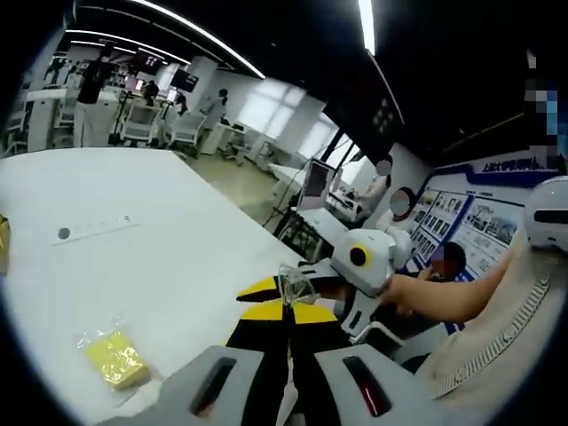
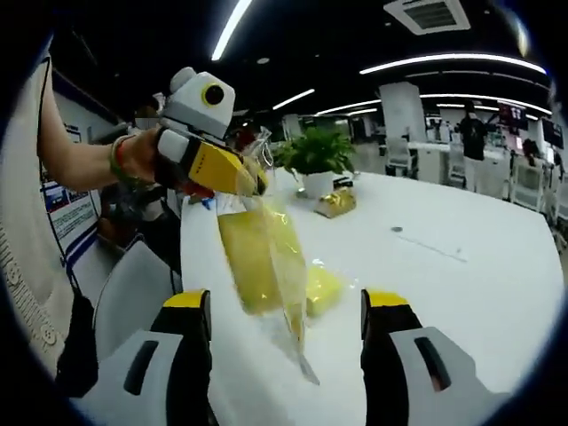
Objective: Compare the silicone blocks by pressing each to a similar depth, holding the contact briefly, and releasing to observe deformation and rebound differences across the visible hardness samples.
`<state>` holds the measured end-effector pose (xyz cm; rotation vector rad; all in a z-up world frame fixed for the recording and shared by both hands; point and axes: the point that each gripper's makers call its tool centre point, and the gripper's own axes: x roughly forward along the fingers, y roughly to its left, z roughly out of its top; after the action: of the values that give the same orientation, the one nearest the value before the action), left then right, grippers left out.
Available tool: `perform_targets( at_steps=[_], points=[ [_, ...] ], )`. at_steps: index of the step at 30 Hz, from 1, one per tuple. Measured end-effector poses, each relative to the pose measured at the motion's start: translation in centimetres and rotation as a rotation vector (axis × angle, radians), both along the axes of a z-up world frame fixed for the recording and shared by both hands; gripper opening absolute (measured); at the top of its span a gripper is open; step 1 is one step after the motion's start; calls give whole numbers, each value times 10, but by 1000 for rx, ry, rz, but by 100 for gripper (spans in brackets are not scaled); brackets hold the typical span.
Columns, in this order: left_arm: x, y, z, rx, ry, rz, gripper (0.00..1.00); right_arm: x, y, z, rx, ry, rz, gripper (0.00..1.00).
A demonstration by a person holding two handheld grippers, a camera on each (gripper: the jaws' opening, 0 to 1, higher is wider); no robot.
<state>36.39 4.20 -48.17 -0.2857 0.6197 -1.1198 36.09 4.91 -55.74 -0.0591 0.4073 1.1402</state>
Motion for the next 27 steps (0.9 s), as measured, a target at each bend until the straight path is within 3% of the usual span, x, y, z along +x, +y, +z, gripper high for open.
perform_targets(
  at_steps=[6, 13, 21, 27],
  points=[
    [-1, -5, 1, 3, -1, -28, 0, -2, 14, 2, -12, -20, 62, 58],
    [-3, -9, 0, 8, 7, -49, 0, -1, 24, 9, -10, -79, 100, 37],
    [-3, -9, -1, 2, 21, -60, 0, 0, 26, 9, -14, -94, 117, 34],
    [-5, -10, -2, 10, 22, -74, 0, -1, 27, 7, -23, -64, 126, 29]
  ],
)
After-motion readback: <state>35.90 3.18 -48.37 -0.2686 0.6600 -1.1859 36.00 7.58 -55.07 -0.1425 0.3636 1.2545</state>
